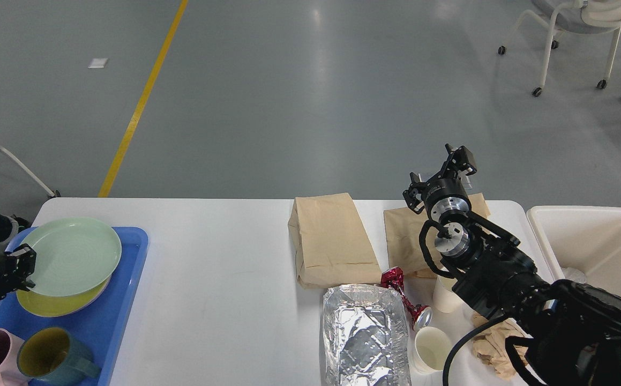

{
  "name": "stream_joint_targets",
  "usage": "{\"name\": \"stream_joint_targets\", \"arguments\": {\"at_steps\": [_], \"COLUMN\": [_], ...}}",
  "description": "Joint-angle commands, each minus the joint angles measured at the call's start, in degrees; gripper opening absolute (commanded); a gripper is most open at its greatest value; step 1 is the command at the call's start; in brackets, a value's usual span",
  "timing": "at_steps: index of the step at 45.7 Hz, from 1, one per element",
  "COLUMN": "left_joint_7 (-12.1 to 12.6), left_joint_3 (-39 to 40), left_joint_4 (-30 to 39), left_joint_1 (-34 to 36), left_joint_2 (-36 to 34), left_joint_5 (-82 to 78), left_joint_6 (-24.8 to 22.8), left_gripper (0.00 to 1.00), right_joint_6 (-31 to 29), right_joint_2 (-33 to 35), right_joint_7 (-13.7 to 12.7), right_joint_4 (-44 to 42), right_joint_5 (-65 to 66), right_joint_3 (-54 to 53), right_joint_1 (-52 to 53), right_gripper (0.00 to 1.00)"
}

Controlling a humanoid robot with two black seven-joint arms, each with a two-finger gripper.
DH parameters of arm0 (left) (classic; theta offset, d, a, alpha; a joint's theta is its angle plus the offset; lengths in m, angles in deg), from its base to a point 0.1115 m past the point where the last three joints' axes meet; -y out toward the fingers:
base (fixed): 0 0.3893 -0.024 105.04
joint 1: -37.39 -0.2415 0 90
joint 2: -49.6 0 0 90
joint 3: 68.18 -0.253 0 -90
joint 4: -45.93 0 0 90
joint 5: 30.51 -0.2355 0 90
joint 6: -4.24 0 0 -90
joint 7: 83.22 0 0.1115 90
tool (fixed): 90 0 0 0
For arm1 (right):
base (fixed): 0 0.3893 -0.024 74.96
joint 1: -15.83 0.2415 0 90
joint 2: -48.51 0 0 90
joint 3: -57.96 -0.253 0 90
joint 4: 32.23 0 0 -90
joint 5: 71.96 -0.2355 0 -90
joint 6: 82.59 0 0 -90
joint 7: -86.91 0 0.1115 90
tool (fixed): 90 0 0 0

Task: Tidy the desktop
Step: 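Lift the pale green plate and lay it onto the yellow plate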

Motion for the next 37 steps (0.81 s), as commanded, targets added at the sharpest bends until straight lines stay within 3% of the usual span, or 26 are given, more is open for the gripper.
{"name": "stream_joint_targets", "arguments": {"at_steps": [1,25,37], "left_joint_7": [0.0,0.0,0.0], "left_joint_3": [0.0,-0.1,-0.2], "left_joint_4": [0.0,0.0,0.0], "left_joint_1": [-0.2,-1.4,-1.8], "left_joint_2": [0.0,0.0,0.0], "left_joint_5": [0.0,0.0,-0.2], "left_joint_6": [0.0,0.9,5.0], "left_gripper": [0.00,0.03,0.17], "right_joint_6": [0.0,0.0,0.0], "right_joint_2": [0.0,0.0,0.0], "right_joint_7": [0.0,-0.1,0.0], "right_joint_4": [0.0,0.0,0.0], "right_joint_5": [0.0,0.0,0.0], "right_joint_3": [0.0,0.1,0.1], "right_joint_1": [0.0,0.0,0.0], "right_gripper": [1.00,1.00,1.00]}}
